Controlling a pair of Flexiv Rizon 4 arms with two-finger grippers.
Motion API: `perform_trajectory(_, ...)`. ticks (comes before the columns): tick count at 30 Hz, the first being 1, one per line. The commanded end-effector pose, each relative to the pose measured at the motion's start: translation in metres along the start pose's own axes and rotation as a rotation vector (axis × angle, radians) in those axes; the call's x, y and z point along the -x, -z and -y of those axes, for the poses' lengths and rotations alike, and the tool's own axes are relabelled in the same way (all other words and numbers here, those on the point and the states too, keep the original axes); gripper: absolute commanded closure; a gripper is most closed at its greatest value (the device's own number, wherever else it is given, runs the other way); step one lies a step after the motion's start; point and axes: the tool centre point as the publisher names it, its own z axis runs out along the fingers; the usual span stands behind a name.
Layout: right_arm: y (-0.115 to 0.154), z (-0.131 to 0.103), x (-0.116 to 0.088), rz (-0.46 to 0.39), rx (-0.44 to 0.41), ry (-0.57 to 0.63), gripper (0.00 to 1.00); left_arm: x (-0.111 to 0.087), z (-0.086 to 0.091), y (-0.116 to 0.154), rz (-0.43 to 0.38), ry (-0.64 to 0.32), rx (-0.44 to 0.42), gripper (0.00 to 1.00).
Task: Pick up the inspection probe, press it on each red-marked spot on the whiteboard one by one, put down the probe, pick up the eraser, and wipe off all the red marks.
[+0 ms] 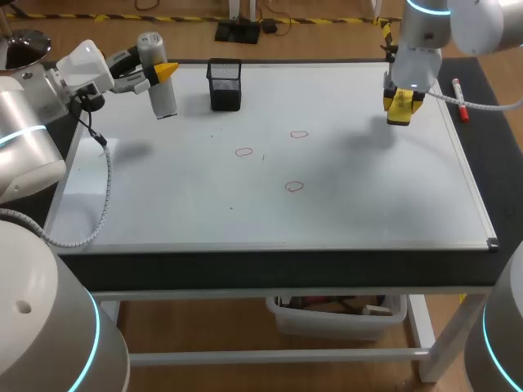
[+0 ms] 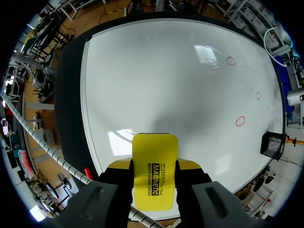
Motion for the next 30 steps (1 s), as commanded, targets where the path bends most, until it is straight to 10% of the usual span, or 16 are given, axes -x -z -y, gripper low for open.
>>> perform_trajectory(1, 0.001, -0.002, -0.002, 0.000, -0.012, 0.002, 1.00, -0.008, -0.001, -0.005, -0.029, 0.007, -0.004, 1.00)
perform_trajectory(30, 0.001, -0.002, -0.002, 0.000, -0.012, 0.002, 1.00, -0.125, -0.024, -0.101, -0.453, 0.103, -0.048, 1.00)
